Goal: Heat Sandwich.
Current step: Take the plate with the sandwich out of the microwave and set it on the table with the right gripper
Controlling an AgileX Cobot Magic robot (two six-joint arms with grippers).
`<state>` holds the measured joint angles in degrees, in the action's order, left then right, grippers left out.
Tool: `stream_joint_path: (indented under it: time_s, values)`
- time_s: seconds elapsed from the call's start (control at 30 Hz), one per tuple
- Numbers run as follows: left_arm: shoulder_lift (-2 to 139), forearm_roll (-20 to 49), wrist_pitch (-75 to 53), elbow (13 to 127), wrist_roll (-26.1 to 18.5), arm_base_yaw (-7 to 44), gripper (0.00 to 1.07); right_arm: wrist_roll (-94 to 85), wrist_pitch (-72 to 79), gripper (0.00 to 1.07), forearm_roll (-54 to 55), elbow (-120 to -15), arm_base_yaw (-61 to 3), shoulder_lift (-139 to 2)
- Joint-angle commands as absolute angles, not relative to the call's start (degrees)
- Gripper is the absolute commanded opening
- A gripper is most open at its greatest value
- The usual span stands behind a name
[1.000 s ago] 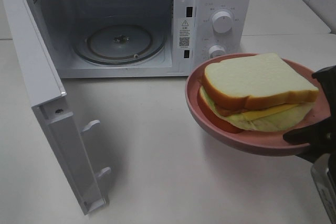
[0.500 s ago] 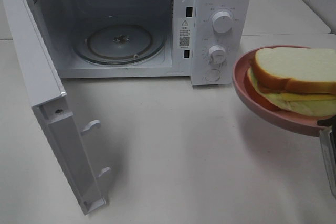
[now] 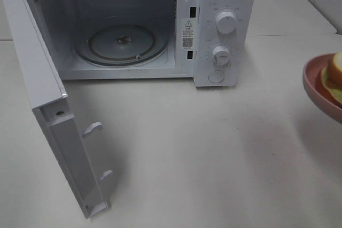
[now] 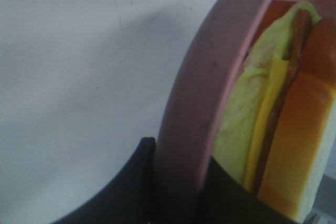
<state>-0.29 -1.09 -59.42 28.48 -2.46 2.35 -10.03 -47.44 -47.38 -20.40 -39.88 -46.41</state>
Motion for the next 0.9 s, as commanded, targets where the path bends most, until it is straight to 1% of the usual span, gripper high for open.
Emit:
stream_joint_path:
  time_s: [0.03,0.17,0.37,0.4,0.63,0.9]
  values:
    - [-1.5,-1.3,-58.8,28.2,-2.5,2.3,1.03,-4.9,-50.1,0.01,-50.4,-20.7,-40.0,-46.1]
    - [-1.5,-1.3,-58.8,28.2,-2.5,2.3,1.03,1.4,-54.2,0.02,-52.9,-20.7,-40.0,-48.0]
    - [-1.5,-1.3,-58.8,28.2,-2.5,2.3,1.03,9.3,-55.2,0.02,-54.9,-20.8,-40.0,-50.2]
    - [-1.5,-1.3,-58.8,28.2,-2.5,2.3,1.03,12.8,-55.7,0.02,-55.2,-20.8,-40.0,-51.2]
    - [-1.5,-1.3,-58.8,28.2,-2.5,2.3,1.03,20.0,-56.2,0.03,-57.0,-20.8,-40.0,-55.0]
    - [-1.5,-1.3,-58.8,28.2,-2.5,2.3,1.03,31.7,-58.0,0.03,-58.3,-24.9,-40.0,-63.4]
